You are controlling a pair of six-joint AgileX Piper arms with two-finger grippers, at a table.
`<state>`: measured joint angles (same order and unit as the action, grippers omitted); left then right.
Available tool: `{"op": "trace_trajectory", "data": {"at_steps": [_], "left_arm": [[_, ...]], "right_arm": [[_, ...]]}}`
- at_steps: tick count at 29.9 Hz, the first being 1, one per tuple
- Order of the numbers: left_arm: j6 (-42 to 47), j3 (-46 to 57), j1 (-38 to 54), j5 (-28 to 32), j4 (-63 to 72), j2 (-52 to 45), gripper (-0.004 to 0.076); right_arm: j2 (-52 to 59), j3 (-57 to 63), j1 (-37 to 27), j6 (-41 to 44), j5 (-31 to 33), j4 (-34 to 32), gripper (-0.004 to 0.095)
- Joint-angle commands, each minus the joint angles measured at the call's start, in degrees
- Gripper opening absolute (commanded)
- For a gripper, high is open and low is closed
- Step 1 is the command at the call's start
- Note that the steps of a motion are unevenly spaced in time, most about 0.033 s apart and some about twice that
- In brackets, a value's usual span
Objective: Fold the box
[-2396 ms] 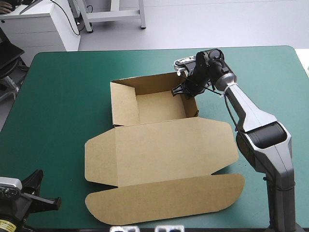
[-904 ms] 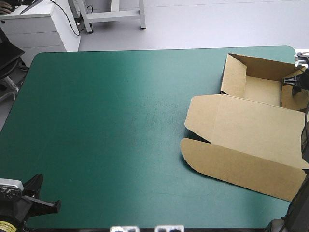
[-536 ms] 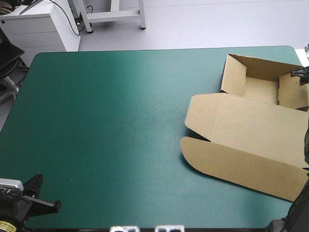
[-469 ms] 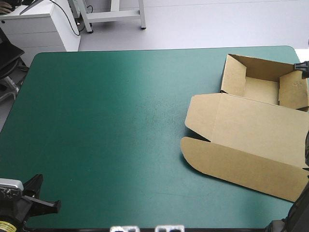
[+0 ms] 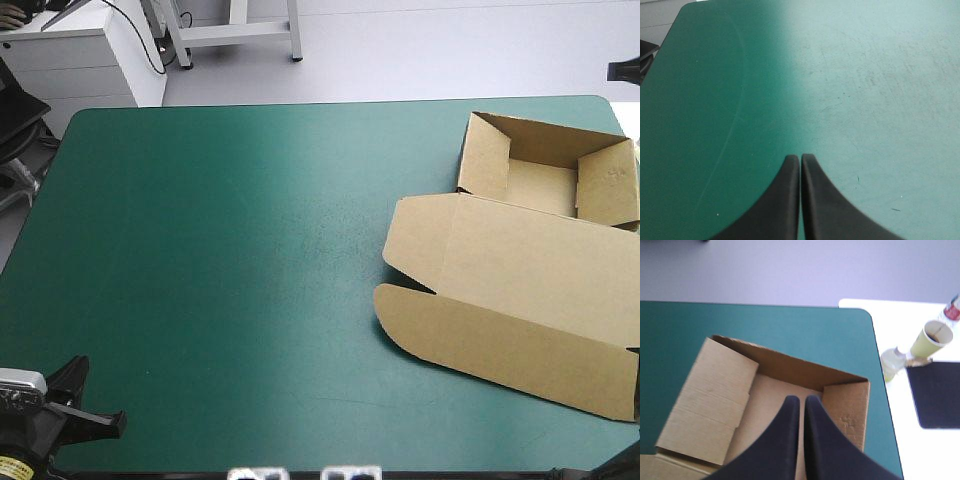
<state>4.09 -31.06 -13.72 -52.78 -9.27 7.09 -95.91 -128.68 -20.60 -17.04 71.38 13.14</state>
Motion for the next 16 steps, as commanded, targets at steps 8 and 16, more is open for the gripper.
{"op": "trace_trajectory", "data": {"at_steps": [8,16], "left_arm": [[0.68,-1.36,-0.26,5.18,-0.29,1.06,-0.0008],[0.68,-1.36,-0.26,5.18,0.25,1.06,-0.0008]], "right_arm": [[20.75,10.13,14.90,0.02,0.30,-0.88,-0.0006],[39.10,34.54,26.32,2.76,-0.32,-11.16,-0.0006]]}}
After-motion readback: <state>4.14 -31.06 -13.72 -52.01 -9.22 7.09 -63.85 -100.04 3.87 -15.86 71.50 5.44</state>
